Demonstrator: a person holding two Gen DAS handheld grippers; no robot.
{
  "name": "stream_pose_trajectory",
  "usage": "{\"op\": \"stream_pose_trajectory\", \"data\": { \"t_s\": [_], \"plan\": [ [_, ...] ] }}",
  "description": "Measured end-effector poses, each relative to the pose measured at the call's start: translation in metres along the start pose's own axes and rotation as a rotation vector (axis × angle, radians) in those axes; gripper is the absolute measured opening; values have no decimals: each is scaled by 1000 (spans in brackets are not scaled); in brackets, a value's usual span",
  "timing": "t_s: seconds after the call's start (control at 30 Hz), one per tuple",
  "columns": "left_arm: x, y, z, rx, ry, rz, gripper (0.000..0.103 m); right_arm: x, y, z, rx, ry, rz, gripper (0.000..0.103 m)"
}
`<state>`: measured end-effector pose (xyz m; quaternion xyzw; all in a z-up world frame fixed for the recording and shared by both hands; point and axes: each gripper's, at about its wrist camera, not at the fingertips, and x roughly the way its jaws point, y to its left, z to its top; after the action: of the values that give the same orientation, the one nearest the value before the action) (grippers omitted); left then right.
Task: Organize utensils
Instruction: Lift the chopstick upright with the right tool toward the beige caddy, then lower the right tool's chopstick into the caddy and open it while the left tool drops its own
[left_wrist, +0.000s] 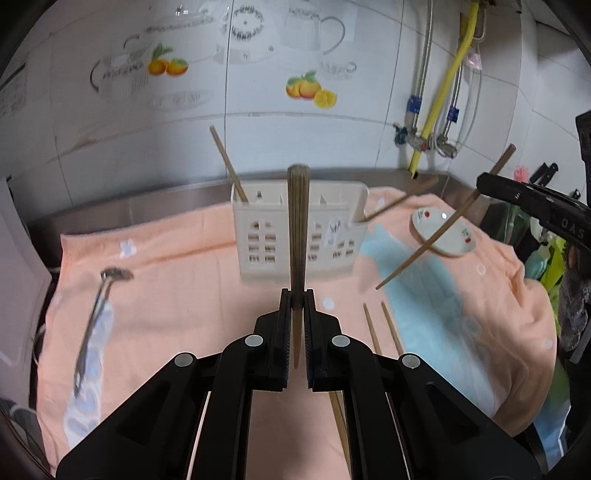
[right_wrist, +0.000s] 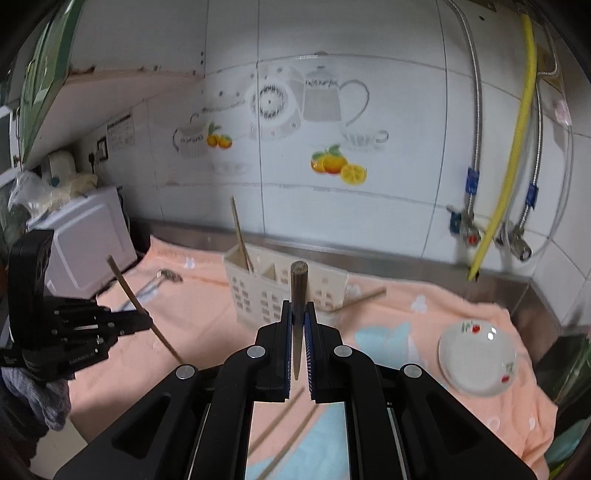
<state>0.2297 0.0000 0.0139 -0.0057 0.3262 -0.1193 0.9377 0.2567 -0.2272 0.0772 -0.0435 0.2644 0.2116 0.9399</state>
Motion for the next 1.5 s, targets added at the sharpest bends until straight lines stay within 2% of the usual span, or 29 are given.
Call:
{"op": "stream_pose_trajectory", "data": {
  "t_s": [0.37, 0.57, 0.7, 0.9, 1.17, 1.5],
  "plan": [
    [-14, 9, 87, 24, -142, 34, 6, 16, -19, 59, 50, -78, -35, 6],
    [-15, 16, 136, 14, -245, 72, 6, 36, -31, 71, 79, -80, -64, 6],
    [0, 26, 153, -32, -268, 67, 6, 51, -33, 70, 81, -55, -75, 6],
    [35, 45, 152, -102, -244, 66, 6, 68, -32, 60, 79, -17, -68, 6],
    [81, 63, 128, -156, -136, 58, 6, 84, -33, 46, 84, 17, -62, 6],
    [104, 71, 115, -179, -68, 56, 6, 96, -36, 38, 92, 44, -65, 7]
  ]
}}
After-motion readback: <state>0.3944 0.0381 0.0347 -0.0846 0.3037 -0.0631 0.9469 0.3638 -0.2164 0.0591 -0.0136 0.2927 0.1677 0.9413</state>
